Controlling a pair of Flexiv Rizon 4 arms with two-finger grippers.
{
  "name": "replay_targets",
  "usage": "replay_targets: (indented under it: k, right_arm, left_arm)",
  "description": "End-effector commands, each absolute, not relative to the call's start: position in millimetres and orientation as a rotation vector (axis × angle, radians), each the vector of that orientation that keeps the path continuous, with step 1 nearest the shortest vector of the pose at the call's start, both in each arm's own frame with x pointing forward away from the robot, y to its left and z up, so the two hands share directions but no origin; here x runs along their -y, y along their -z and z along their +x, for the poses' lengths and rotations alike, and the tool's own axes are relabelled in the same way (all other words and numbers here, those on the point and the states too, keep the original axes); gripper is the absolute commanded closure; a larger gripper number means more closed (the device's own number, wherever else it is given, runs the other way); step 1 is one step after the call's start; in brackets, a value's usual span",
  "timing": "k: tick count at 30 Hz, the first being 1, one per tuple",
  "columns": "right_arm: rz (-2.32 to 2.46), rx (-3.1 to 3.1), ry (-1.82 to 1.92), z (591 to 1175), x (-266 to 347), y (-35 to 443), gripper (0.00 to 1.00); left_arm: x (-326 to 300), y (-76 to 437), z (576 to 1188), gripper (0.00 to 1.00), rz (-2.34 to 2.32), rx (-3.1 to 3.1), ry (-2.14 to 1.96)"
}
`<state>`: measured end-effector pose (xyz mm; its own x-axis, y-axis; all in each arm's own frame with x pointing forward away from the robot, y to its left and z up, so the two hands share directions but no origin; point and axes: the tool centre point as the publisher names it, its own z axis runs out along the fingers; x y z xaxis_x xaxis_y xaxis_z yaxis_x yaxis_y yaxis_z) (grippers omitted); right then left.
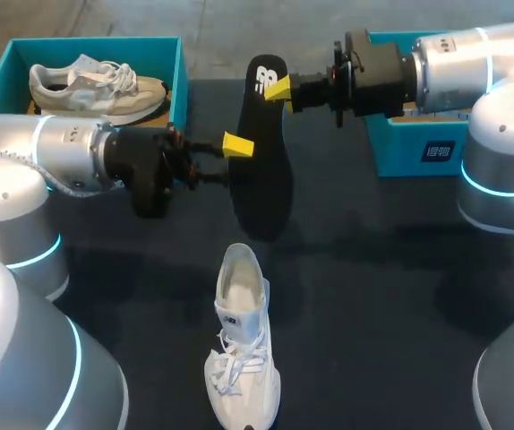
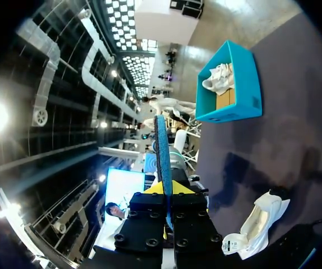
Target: Take the shoe out of the shoebox, open the shoe tongue, remove and reinsert the insole, then place the shoe into the shoebox
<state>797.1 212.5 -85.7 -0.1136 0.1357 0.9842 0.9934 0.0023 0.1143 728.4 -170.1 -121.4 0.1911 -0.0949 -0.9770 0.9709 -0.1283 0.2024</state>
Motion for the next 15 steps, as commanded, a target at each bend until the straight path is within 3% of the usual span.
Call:
replay_targets:
  k: [1,8,15]
  right_arm:
    - [-1.26,1.392,1.232,796.7,-214.4,86.3,1.0]
    - [-1.26,1.392,1.232,796.7,-214.4,86.3,1.0]
    - [-1.26,1.392,1.232,796.7,-214.4,86.3,1.0]
  left_arm:
    - [164.6,118.9,724.0,0.5,1.328,-0.934,1.189]
    - [162.3,117.0,722.6,0.51,1.324,-0.938,1.189]
    - [170.0,114.2,720.6,0.59,1.335,-0.932,1.192]
